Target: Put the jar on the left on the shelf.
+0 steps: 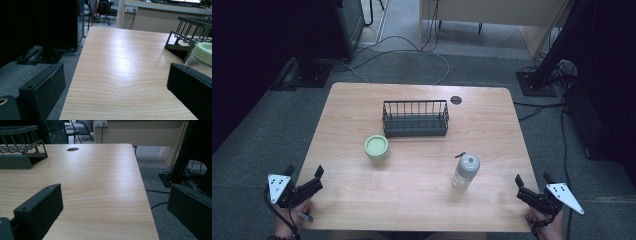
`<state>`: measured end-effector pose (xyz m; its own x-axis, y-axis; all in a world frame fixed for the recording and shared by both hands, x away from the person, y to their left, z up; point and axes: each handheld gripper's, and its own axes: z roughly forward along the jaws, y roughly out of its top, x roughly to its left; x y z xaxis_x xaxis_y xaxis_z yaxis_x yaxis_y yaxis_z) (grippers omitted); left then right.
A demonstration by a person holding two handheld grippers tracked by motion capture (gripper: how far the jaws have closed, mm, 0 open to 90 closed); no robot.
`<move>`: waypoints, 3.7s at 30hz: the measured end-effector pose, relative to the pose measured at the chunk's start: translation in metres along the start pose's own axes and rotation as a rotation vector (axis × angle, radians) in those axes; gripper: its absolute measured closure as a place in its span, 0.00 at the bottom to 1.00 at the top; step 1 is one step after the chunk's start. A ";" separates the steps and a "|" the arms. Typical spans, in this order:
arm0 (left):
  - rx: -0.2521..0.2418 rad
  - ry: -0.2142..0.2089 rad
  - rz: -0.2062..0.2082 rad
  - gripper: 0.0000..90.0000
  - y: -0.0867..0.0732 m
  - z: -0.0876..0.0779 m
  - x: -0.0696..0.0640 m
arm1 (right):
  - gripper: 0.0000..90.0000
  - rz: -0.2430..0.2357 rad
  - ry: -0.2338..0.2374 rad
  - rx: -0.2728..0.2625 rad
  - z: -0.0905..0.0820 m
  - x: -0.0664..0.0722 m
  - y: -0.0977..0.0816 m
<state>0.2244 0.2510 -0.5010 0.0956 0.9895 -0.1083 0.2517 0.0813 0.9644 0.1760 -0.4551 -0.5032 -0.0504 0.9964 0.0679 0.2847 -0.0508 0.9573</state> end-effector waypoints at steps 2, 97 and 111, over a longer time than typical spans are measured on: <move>0.001 -0.008 0.010 0.02 0.001 0.001 -0.003 | 0.00 0.001 0.001 0.000 0.000 0.000 0.000; 0.095 -0.260 0.145 0.00 -0.009 0.049 -0.128 | 0.00 0.013 0.005 0.003 -0.001 -0.001 0.000; 0.119 -0.259 0.170 0.00 -0.008 0.068 -0.152 | 0.00 0.016 0.010 0.002 -0.001 -0.001 0.000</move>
<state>0.2729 0.0918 -0.5082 0.3839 0.9231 -0.0209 0.3204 -0.1119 0.9407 0.1753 -0.4564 -0.5030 -0.0552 0.9948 0.0859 0.2873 -0.0666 0.9555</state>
